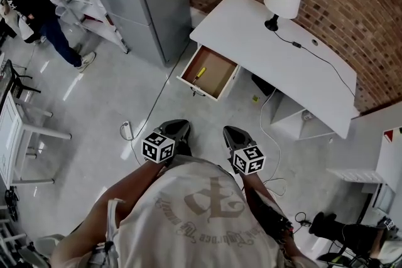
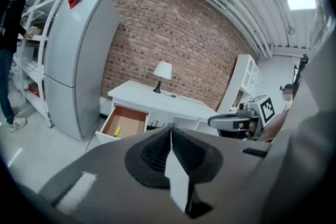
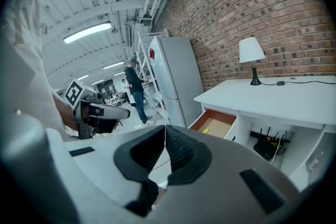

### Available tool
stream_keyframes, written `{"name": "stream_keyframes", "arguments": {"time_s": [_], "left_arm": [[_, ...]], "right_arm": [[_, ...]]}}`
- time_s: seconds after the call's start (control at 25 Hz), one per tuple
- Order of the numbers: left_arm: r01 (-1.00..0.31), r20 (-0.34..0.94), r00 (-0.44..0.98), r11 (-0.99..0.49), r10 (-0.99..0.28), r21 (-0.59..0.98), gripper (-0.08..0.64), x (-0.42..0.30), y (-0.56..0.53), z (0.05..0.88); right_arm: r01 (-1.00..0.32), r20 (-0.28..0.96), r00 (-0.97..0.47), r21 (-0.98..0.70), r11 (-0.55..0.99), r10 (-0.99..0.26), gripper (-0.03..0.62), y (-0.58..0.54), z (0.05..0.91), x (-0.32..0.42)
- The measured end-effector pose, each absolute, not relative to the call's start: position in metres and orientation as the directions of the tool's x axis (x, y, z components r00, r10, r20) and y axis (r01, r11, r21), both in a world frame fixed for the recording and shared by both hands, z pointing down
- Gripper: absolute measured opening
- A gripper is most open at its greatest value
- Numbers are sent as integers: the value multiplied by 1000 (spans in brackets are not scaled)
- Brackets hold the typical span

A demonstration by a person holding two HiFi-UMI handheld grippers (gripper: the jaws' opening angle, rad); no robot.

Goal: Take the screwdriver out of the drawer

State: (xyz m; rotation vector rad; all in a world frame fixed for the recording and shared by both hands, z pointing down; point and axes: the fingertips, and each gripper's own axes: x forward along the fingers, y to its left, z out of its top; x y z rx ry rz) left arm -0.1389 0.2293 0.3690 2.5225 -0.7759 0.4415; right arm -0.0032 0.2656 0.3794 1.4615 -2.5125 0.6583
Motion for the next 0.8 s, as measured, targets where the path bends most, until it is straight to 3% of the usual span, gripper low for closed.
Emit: {"name": "stream_keyframes", "arguments": {"time_s": [0.8], "left_arm": [[-543, 422, 821, -754, -385, 369, 14, -119, 211, 378]], "right_arm": [[-877, 375, -465, -316, 361, -802, 6, 255, 387, 10]]}}
